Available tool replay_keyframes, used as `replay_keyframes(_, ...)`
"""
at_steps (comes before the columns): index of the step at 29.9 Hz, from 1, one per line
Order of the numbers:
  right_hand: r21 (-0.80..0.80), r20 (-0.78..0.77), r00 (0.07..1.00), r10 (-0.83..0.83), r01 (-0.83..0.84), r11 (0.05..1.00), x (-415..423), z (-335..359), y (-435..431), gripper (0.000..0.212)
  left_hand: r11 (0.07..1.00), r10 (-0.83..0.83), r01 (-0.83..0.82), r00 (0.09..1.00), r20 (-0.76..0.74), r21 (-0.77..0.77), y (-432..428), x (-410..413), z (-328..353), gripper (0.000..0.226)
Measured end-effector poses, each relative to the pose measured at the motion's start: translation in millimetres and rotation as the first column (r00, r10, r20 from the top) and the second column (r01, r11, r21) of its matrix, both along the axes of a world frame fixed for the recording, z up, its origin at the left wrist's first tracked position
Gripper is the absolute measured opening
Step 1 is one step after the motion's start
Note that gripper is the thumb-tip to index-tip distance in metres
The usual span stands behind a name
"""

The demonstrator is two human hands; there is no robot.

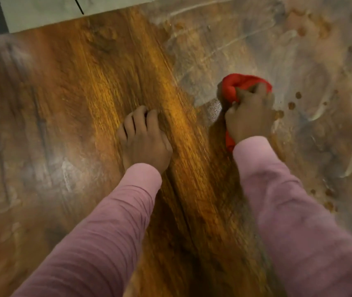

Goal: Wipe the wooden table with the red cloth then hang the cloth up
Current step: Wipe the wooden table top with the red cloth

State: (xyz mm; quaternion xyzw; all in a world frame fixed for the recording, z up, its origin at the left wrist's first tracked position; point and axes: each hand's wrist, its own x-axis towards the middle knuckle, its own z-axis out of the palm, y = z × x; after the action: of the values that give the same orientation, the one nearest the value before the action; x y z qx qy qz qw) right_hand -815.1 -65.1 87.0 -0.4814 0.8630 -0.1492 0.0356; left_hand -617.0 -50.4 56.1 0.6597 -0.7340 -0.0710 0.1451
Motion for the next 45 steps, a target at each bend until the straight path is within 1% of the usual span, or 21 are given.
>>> replay_keyframes(3, -0.042, 0.029, 0.972, 0.234, -0.233, 0.972, 55.6, -0.1, 11.3, 0.040, 1.000, 0.009, -0.010, 1.000, 0.018, 0.018, -1.2, -1.3, -0.1, 0.045)
replay_keyframes(5, -0.042, 0.026, 0.909, 0.417, -0.416, 0.909, 83.7, 0.8, 20.7, 0.040, 1.000, 0.016, -0.016, 1.000, -0.003, 0.024, -1.0, -0.7, 0.4, 0.043)
replay_keyframes(8, -0.038, 0.020, 0.848, 0.529, -0.528, 0.848, 71.0, 0.6, 21.4, 0.041, 1.000, 0.010, -0.010, 1.000, -0.022, 0.011, -4.7, 1.6, 2.5, 0.043)
replay_keyframes(10, -0.030, 0.014, 0.896, 0.444, -0.443, 0.896, 39.6, -1.3, 11.2, 0.040, 1.000, 0.014, -0.014, 1.000, -0.008, 0.011, -15.5, 3.0, 5.5, 0.044)
replay_keyframes(13, -0.034, 0.041, 0.985, 0.170, -0.169, 0.985, -3.3, -1.6, -16.5, 0.037, 1.000, 0.029, -0.029, 0.998, 0.047, 0.009, -43.8, 4.8, 7.2, 0.041)
replay_keyframes(15, -0.044, 0.083, 0.996, 0.008, -0.004, 0.999, -10.1, 1.0, -33.7, 0.034, 0.999, 0.044, -0.043, 0.996, 0.084, -0.011, -61.0, 7.7, 4.8, 0.037)
replay_keyframes(17, -0.042, 0.082, 0.996, -0.044, 0.047, 0.998, 3.3, -0.4, -41.7, 0.032, 0.998, 0.059, -0.057, 0.995, 0.085, -0.024, -67.2, 8.3, 1.6, 0.037)
replay_keyframes(18, -0.051, 0.090, 0.996, -0.001, 0.006, 0.999, 17.4, -1.0, -41.5, 0.033, 0.998, 0.064, -0.062, 0.995, 0.080, -0.024, -67.0, 7.3, 0.3, 0.037)
replay_keyframes(20, -0.084, 0.097, 0.975, 0.201, -0.193, 0.978, 54.3, -2.6, -33.2, 0.037, 0.998, 0.064, -0.062, 0.993, 0.098, -0.019, -66.9, 5.0, 0.3, 0.037)
replay_keyframes(22, -0.080, 0.050, 0.910, 0.412, -0.408, 0.910, 83.6, -3.9, -19.5, 0.040, 0.999, 0.044, -0.044, 0.990, 0.130, -0.008, -73.5, 5.4, 2.9, 0.036)
replay_keyframes(24, -0.065, 0.029, 0.863, 0.505, -0.502, 0.862, 83.6, -3.2, -15.1, 0.039, 1.000, 0.005, -0.004, 0.988, 0.154, -0.010, -86.4, 8.0, 5.5, 0.034)
replay_keyframes(26, -0.045, 0.014, 0.874, 0.486, -0.485, 0.874, 56.7, -3.4, -24.3, 0.039, 1.000, -0.004, 0.008, 0.988, 0.157, -0.020, -96.6, 11.3, 5.3, 0.034)
replay_keyframes(29, -0.036, 0.023, 0.978, 0.207, -0.206, 0.978, -0.5, -3.6, -56.8, 0.038, 0.999, 0.008, -0.002, 0.990, 0.141, -0.042, -95.7, 13.3, 2.1, 0.035)
replay_keyframes(31, -0.033, 0.054, 0.998, 0.035, -0.034, 0.999, -20.1, -0.9, -76.5, 0.038, 0.998, 0.005, 0.002, 0.992, 0.123, -0.055, -93.6, 12.8, 1.9, 0.038)
replay_keyframes(33, -0.033, 0.042, 0.999, -0.028, 0.029, 0.999, -14.9, -1.3, -87.1, 0.037, 0.999, -0.002, 0.008, 0.993, 0.114, -0.051, -93.9, 12.4, 3.1, 0.042)
replay_keyframes(35, -0.039, 0.041, 0.999, 0.007, -0.006, 0.999, 9.4, -3.2, -89.5, 0.038, 0.999, -0.006, 0.011, 0.992, 0.126, -0.040, -94.6, 12.1, 4.2, 0.045)
replay_keyframes(37, -0.062, 0.054, 0.987, 0.152, -0.149, 0.987, 44.2, -5.0, -84.8, 0.038, 1.000, -0.007, 0.009, 0.991, 0.135, -0.017, -95.6, 11.6, 4.3, 0.046)
replay_keyframes(40, -0.102, 0.036, 0.908, 0.417, -0.412, 0.906, 82.7, -6.7, -71.5, 0.036, 1.000, -0.004, 0.002, 0.993, 0.117, 0.020, -97.0, 11.7, 4.2, 0.046)
replay_keyframes(42, -0.094, 0.024, 0.853, 0.522, -0.518, 0.850, 77.3, -6.8, -68.2, 0.037, 1.000, -0.012, 0.010, 0.994, 0.109, 0.023, -97.4, 12.4, 3.6, 0.045)
replay_keyframes(44, -0.064, 0.018, 0.876, 0.481, -0.479, 0.875, 49.0, -7.9, -77.4, 0.039, 1.000, -0.013, 0.011, 0.995, 0.101, 0.021, -97.8, 13.5, 3.2, 0.044)
replay_keyframes(45, -0.055, 0.012, 0.919, 0.395, -0.394, 0.918, 30.9, -8.1, -85.6, 0.039, 1.000, -0.014, 0.012, 0.996, 0.093, 0.024, -97.7, 13.6, 3.2, 0.044)
